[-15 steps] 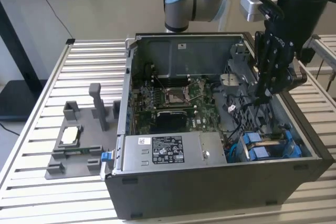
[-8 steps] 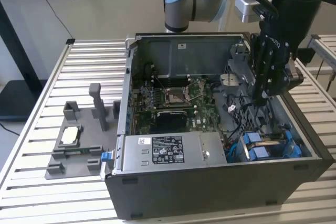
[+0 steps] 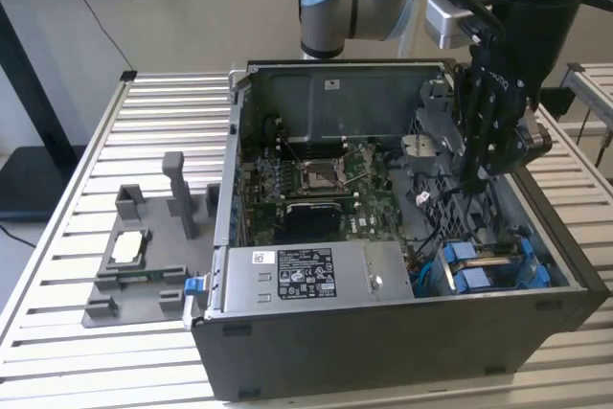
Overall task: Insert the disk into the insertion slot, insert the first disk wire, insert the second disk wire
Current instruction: 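Insert the second disk wire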
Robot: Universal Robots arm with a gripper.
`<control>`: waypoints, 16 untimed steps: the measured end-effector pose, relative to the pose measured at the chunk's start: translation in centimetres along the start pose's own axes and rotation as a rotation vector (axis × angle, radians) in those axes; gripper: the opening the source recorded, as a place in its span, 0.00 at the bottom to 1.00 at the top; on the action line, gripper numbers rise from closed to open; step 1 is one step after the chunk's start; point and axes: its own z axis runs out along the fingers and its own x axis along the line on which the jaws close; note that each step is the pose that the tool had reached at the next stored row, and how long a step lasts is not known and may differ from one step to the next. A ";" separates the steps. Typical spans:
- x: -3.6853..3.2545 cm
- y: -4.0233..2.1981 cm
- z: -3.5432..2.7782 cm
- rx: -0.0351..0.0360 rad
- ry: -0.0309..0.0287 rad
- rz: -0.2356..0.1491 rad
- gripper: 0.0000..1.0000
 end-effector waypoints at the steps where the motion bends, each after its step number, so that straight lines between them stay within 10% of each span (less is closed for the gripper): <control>1: -0.01 0.16 -0.02 0.0005 0.0003 -0.002 0.27; 7: -0.04 0.43 0.08 0.0166 0.0006 -0.030 0.27; 16: -0.04 0.44 0.09 0.0167 0.0009 -0.031 0.27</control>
